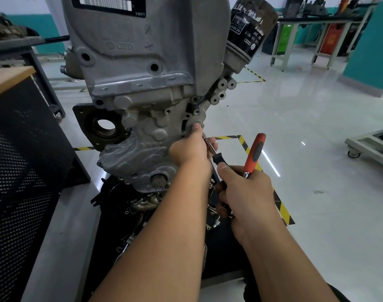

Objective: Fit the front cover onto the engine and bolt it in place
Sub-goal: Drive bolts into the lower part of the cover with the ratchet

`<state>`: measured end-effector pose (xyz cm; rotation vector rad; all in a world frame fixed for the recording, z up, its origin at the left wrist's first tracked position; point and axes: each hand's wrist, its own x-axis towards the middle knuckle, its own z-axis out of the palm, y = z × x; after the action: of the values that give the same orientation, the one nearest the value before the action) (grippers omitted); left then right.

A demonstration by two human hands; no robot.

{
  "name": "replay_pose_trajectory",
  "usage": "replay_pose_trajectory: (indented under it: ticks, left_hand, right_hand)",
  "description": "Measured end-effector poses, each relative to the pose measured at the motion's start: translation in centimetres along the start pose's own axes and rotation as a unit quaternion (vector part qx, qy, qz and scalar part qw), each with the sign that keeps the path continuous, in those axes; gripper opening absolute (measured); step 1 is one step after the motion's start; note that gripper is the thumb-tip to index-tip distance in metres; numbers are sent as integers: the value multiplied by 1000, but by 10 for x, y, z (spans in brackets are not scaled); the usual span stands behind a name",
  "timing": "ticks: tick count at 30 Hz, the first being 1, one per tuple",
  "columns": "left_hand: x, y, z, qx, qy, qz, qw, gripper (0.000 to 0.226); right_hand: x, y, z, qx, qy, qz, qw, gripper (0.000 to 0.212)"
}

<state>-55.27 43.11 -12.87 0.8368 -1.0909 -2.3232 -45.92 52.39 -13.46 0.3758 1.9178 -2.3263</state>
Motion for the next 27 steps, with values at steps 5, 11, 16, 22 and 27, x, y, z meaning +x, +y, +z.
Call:
replay_pose_trajectory:
  ticks: [5,11,16,22,27]
  left_hand:
    - [-1,11,0,-24,-59,-72,995,25]
    - [-7,16,-20,9,-188,-154,970,27]
    - [-4,22,-20,80,-173,-123,974,19]
    - [1,20,-17,107,-153,-111,976,10]
    - [-3,28,-23,59,-218,-186,956,16]
  right_hand:
    - [6,-2,2,-15,21,4,1000,20]
    - [-6,-15,0,280,-128,218,926,59]
    - [-7,-6,10,183,-77,172,965,14]
    - [-9,18,4,-11,97,-1,995,19]
    - [-20,8,11,48,-7,47,998,21]
